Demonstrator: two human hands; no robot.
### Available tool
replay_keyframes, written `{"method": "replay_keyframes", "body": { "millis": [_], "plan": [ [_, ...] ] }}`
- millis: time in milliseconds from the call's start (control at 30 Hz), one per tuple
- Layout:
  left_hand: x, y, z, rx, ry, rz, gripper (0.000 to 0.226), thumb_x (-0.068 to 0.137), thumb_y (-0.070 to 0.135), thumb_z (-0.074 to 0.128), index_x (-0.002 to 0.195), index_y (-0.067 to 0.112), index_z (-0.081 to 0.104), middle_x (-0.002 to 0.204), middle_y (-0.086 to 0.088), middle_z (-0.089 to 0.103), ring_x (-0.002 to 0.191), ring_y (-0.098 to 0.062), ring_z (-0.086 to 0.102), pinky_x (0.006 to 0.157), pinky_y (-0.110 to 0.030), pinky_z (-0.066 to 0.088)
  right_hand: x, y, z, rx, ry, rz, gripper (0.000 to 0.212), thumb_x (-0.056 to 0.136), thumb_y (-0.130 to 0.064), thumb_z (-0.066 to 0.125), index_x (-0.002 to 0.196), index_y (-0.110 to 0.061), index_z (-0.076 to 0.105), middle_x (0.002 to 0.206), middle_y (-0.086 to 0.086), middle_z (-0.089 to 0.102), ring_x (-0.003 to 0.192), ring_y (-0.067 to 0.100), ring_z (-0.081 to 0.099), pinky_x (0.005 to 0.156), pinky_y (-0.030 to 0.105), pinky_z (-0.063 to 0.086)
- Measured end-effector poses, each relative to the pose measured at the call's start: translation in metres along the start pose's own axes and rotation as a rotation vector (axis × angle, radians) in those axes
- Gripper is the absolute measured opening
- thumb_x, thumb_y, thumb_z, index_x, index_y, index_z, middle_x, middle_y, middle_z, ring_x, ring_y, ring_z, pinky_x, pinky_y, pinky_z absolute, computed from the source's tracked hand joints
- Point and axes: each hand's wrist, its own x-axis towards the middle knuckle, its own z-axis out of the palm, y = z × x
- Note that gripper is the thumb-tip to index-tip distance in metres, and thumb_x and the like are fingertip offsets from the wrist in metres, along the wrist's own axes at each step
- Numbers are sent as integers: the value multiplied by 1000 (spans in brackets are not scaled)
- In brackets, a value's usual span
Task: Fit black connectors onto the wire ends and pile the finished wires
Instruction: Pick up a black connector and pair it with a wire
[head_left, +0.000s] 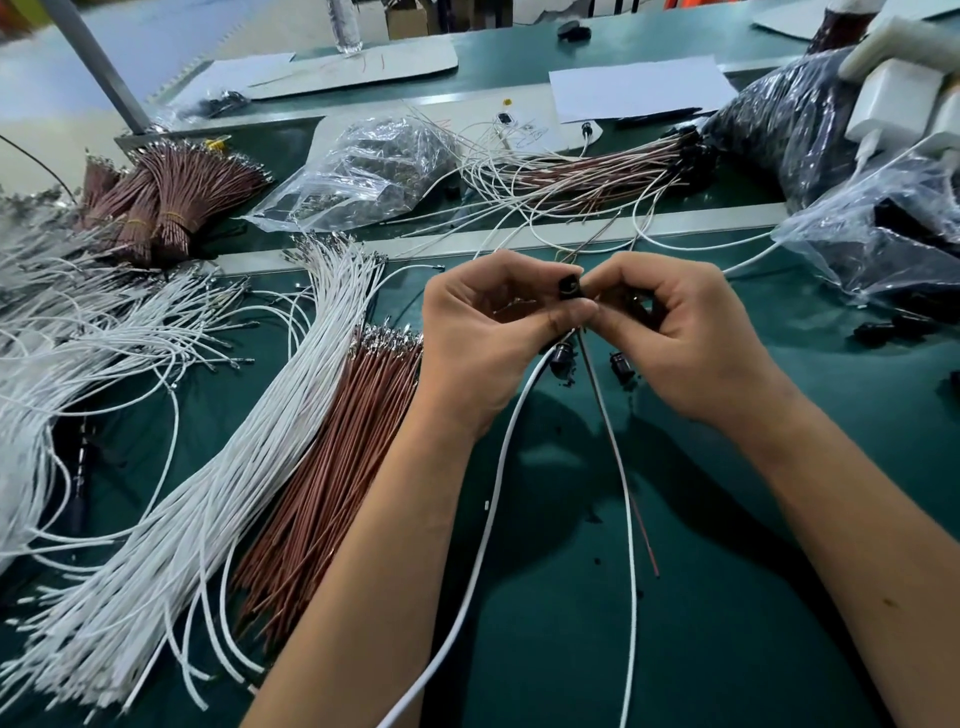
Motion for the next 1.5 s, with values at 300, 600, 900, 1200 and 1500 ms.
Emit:
{"method": "replay_keyframes", "body": {
  "millis": [300, 600, 900, 1200, 1500],
  "plan": [
    [1, 10, 3, -30, -67, 109, 42, 68, -20, 80, 102, 3, 71, 87, -15, 66, 84, -24, 66, 83, -36, 57, 1, -3, 3, -46, 87, -141, 23, 92, 5, 71, 100, -17, 70, 84, 4, 65, 76, 7, 56, 68, 22, 43],
    [3, 12, 0, -39, -95, 146, 43, 68, -20, 79, 107, -2, 69, 91, -15, 63, 85, -23, 63, 82, -33, 53, -1, -5, 7, -90, 160, -170, 11, 94, -16, 77, 96, -5, 74, 73, 13, 54, 64, 27, 47, 57, 34, 38],
    [2, 15, 3, -67, -113, 132, 45, 70, -22, 77, 107, 2, 69, 92, -15, 62, 84, -23, 62, 81, -31, 54, -2, -6, 5, -145, 214, -207, 8, 93, -4, 74, 100, -5, 77, 79, 7, 59, 67, 13, 52, 60, 24, 40],
    [2, 16, 3, -70, -105, 131, 45, 69, -22, 77, 107, 1, 69, 91, -15, 62, 84, -22, 63, 80, -31, 54, -2, -8, 4, -208, 230, -218, 6, 93, -5, 74, 96, -2, 79, 76, 4, 60, 65, 14, 54, 62, 20, 39],
    [2, 17, 4, -66, -118, 148, 43, 68, -20, 79, 101, 5, 70, 88, -13, 63, 82, -20, 63, 78, -29, 52, -2, -6, 4, -205, 261, -227, 6, 93, -9, 76, 97, -6, 80, 75, 8, 62, 64, 22, 56, 60, 25, 40]
  ]
}}
